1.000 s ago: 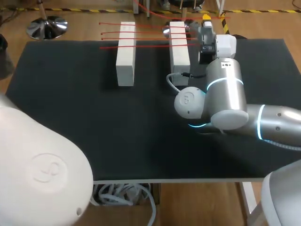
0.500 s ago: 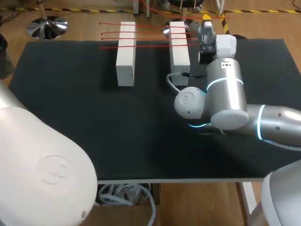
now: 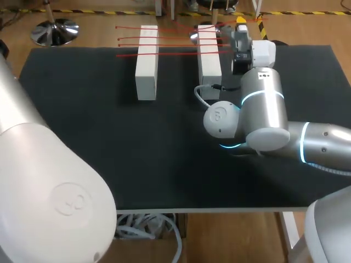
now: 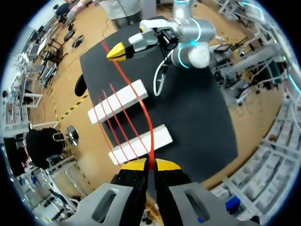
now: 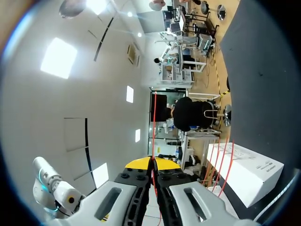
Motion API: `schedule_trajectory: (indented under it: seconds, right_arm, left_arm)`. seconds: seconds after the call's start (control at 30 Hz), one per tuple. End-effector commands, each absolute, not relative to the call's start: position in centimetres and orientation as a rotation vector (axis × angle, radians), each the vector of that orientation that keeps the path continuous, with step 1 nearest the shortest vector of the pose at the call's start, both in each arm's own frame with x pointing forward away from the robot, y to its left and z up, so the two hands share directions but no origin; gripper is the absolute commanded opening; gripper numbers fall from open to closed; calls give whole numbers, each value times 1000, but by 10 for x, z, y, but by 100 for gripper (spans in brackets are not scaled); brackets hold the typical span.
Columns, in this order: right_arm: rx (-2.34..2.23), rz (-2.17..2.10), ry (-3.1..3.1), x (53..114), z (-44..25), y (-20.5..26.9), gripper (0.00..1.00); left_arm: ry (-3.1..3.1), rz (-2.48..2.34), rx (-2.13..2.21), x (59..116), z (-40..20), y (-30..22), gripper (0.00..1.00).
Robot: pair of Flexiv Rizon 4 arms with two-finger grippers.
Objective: Grab the tape and strap the tape.
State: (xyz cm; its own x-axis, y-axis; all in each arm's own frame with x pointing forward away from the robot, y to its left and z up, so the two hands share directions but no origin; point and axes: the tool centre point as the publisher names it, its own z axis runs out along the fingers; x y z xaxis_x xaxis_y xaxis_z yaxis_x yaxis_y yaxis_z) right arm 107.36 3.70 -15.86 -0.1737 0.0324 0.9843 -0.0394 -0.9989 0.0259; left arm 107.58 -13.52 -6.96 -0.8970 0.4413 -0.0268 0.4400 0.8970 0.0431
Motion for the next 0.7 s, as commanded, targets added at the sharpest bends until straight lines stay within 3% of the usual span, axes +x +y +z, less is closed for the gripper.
schedule_trajectory:
  seconds: [0.03,0.7]
  right_arm:
    - [1994,2365,-8,1074,-157,37,0]
    - [1994,2365,-8,1074,-157,37,0]
  left_arm:
    - [3153,140,623,1085,-72,-133,0]
    - [3205,155,463,1081,-80,-125,0]
